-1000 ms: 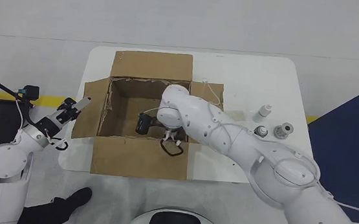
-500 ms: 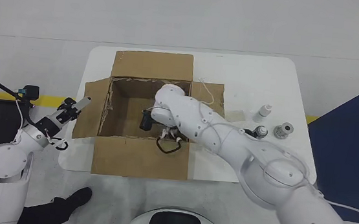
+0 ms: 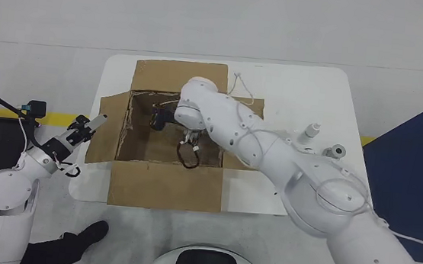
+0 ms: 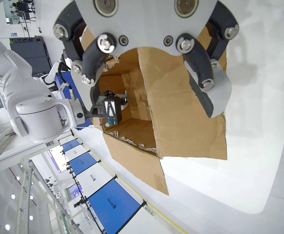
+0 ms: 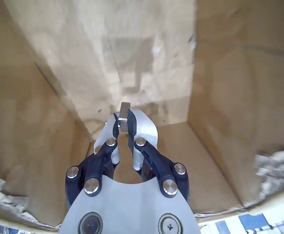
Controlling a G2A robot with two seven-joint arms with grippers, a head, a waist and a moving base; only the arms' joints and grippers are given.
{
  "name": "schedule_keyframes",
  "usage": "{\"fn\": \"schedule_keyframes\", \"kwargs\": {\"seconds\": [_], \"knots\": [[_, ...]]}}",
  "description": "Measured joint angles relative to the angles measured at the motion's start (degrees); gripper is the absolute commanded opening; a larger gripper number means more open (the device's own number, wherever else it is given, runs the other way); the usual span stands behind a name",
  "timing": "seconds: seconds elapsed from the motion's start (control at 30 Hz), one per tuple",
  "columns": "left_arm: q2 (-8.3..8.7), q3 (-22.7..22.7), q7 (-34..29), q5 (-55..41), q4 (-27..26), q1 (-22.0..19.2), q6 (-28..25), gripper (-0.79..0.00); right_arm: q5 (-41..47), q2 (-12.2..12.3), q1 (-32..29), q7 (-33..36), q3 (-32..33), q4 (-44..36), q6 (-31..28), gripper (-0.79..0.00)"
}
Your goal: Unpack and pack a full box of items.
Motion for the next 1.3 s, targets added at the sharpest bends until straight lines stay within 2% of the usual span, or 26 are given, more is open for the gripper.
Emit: {"fn": "schedule_keyframes", "kwargs": {"seconds": [0.17,0.3,0.4,0.53,0.63,0.83,1.03,1.13,1.3], "knots": [[0.00,0.0,0.0,0.0,0.0,0.0,0.0,0.000,-5.6,3.6,-1.6,-8.9,4.9,-8.5,7.9,-0.785],[0.00,0.0,0.0,0.0,0.0,0.0,0.0,0.000,-11.6,8.2,-6.1,-12.2,10.9,-20.1,14.7,-0.785],[0.00,0.0,0.0,0.0,0.0,0.0,0.0,0.000,-17.2,12.7,-13.0,-13.3,17.6,-31.6,18.1,-0.785],[0.00,0.0,0.0,0.0,0.0,0.0,0.0,0.000,-24.2,18.5,-26.5,-15.2,29.5,-48.2,19.4,-0.785],[0.00,0.0,0.0,0.0,0.0,0.0,0.0,0.000,-27.0,21.3,-36.5,-18.0,38.3,-57.1,19.1,-0.785],[0.00,0.0,0.0,0.0,0.0,0.0,0.0,0.000,-27.0,24.3,-55.3,-26.7,53.3,-68.4,18.9,-0.785],[0.00,0.0,0.0,0.0,0.0,0.0,0.0,0.000,-23.5,25.6,-75.8,-38.4,66.2,-75.3,23.9,-0.785],[0.00,0.0,0.0,0.0,0.0,0.0,0.0,0.000,-18.9,25.7,-85.2,-45.5,71.5,-75.9,25.9,-0.785],[0.00,0.0,0.0,0.0,0.0,0.0,0.0,0.000,-11.4,25.4,-97.0,-57.6,77.6,-75.0,24.8,-0.785]]}}
